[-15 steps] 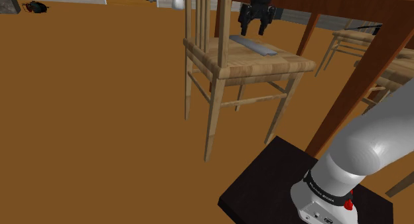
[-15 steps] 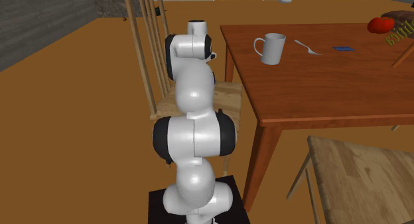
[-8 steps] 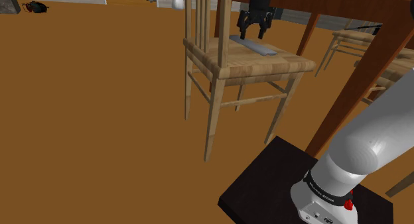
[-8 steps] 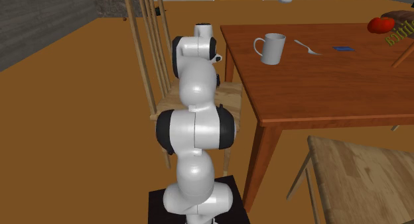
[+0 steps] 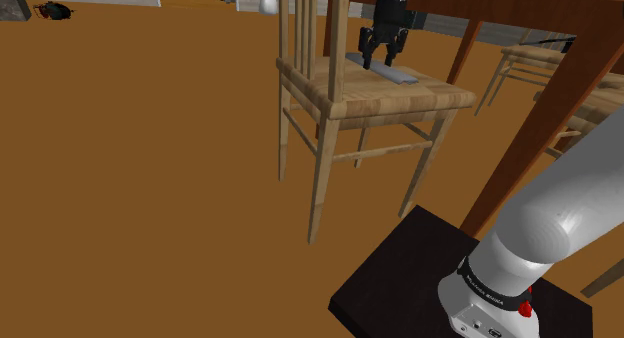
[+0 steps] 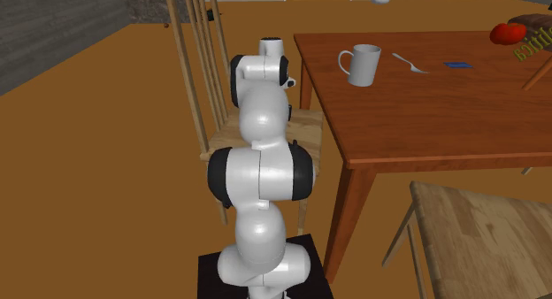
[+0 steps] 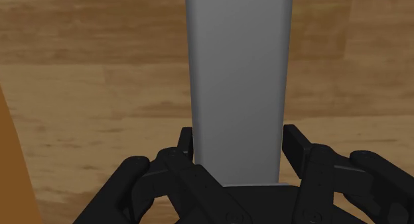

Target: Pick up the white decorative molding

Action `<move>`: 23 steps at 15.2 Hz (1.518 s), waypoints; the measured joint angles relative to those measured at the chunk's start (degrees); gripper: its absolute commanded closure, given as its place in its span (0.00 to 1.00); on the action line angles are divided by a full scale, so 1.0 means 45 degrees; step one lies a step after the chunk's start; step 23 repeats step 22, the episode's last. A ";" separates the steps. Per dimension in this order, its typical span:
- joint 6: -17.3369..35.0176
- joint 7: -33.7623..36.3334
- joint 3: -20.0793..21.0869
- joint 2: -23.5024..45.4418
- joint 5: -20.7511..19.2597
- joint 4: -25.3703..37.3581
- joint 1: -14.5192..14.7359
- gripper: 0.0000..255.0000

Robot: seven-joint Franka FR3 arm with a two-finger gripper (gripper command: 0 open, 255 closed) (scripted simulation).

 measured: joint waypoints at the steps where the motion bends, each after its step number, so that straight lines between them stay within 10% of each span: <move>1: 0.0003 0.0000 0.0001 -0.0001 0.0000 -0.0001 0.0001 1.00; 23: -0.2695 -0.0061 0.0008 0.0871 0.0030 0.3558 0.0007 1.00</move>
